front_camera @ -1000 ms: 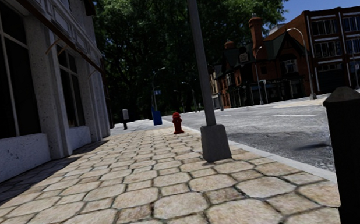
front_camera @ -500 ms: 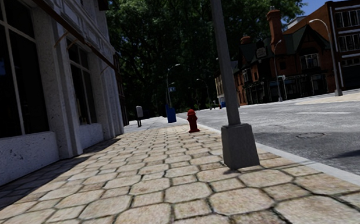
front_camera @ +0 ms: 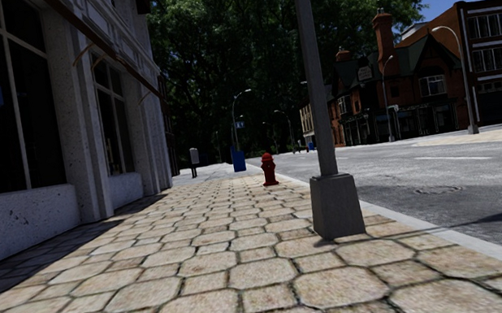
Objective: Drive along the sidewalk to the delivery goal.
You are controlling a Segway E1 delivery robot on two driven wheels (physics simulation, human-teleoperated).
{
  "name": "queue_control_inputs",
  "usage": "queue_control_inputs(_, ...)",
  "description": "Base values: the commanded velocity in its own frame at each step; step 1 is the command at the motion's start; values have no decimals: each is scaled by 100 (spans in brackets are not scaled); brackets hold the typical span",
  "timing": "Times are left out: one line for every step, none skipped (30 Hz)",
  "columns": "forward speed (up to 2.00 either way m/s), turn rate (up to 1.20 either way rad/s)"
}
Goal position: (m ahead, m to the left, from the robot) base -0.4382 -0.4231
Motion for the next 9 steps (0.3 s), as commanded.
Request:
queue_control_inputs(0,0)
queue_control_inputs(0,0)
queue_control_inputs(0,0)
queue_control_inputs(0,0)
queue_control_inputs(0,0)
queue_control_inputs(0,0)
queue_control_inputs(0,0)
queue_control_inputs(0,0)
queue_control_inputs(0,0)
